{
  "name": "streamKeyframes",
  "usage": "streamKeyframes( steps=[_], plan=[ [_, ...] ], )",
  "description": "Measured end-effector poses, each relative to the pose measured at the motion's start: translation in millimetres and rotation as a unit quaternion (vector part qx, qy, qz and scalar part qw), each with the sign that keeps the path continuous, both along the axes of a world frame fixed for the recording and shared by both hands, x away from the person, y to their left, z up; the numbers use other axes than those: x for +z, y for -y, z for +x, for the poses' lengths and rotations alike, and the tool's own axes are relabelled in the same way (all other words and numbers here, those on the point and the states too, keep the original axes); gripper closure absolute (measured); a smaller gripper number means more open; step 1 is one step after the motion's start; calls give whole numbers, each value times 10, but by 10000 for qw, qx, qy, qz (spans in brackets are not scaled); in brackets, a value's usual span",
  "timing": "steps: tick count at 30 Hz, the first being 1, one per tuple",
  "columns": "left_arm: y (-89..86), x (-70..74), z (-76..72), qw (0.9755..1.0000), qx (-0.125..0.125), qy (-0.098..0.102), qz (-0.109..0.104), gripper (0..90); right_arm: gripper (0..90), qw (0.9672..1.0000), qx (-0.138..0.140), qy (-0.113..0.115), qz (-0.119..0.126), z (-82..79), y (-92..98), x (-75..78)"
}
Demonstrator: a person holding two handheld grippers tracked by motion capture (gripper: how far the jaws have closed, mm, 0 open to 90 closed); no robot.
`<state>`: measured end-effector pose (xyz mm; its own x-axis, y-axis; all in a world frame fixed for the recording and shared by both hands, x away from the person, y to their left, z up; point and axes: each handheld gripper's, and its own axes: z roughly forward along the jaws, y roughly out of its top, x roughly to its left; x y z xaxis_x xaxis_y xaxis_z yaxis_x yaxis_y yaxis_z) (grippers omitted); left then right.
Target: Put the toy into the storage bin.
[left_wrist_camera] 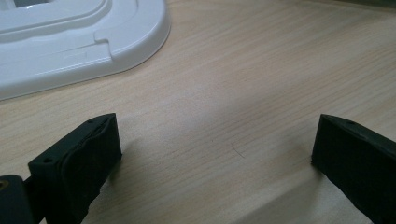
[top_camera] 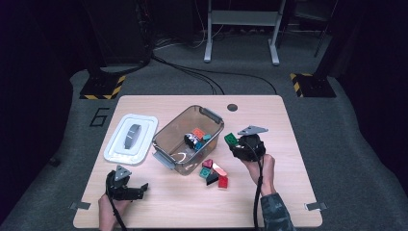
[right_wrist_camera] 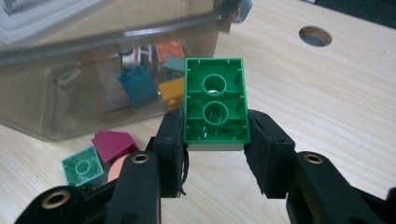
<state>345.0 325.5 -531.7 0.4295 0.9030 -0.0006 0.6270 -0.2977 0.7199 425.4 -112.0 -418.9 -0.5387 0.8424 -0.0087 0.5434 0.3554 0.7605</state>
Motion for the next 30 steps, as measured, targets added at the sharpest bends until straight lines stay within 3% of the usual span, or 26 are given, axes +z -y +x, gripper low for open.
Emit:
streamKeyframes(
  steps=[7, 15, 23, 30],
  plan=[
    [-2, 1, 1, 10000, -5, -10, 2, 11, 589, 9997, 66, 213, -48, 56, -54, 249],
    [-1, 1, 0, 10000, -6, -17, -4, 11, 589, 9989, 303, 338, -132, 219, -326, 504],
    [-2, 1, 2, 10000, -5, -15, -14, 12, 588, 9975, 614, 211, -266, 421, -603, 490],
    [-2, 1, 2, 10000, -5, -16, -15, 12, 588, 9966, 730, -123, -352, 534, -770, 387]
  ],
)
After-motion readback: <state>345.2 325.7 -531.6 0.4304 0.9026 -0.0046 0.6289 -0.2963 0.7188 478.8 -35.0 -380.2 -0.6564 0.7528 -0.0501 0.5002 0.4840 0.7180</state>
